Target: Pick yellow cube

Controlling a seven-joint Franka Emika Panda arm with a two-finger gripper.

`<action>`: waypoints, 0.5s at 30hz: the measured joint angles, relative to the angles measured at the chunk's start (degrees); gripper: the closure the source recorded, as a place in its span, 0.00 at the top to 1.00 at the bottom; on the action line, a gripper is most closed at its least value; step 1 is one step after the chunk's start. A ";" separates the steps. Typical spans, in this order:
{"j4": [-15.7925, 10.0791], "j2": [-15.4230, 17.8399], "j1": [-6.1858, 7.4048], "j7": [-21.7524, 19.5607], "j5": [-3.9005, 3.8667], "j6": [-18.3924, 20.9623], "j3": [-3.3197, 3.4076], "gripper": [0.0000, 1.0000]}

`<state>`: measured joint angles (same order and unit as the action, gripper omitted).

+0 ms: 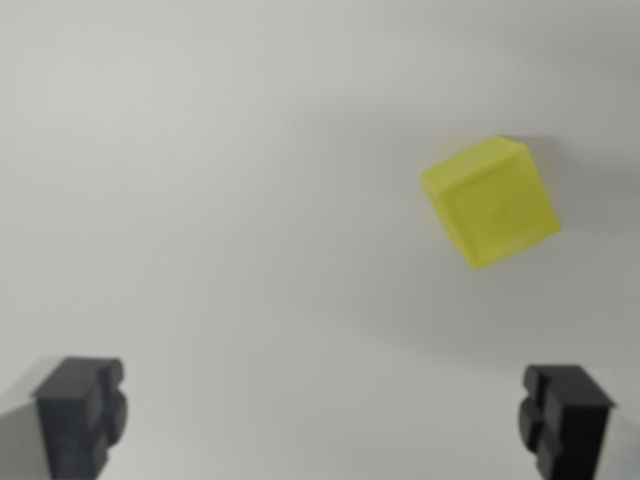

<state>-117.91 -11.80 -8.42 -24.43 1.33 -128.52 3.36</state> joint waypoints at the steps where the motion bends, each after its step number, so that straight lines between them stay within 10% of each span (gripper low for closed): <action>1: -0.06 -0.27 -0.13 0.57 0.01 -0.33 0.00 1.00; 15: -0.48 -4.07 -1.87 8.52 0.20 -4.72 -0.02 1.00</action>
<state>-118.38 -15.88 -10.29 -15.91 1.53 -133.24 3.35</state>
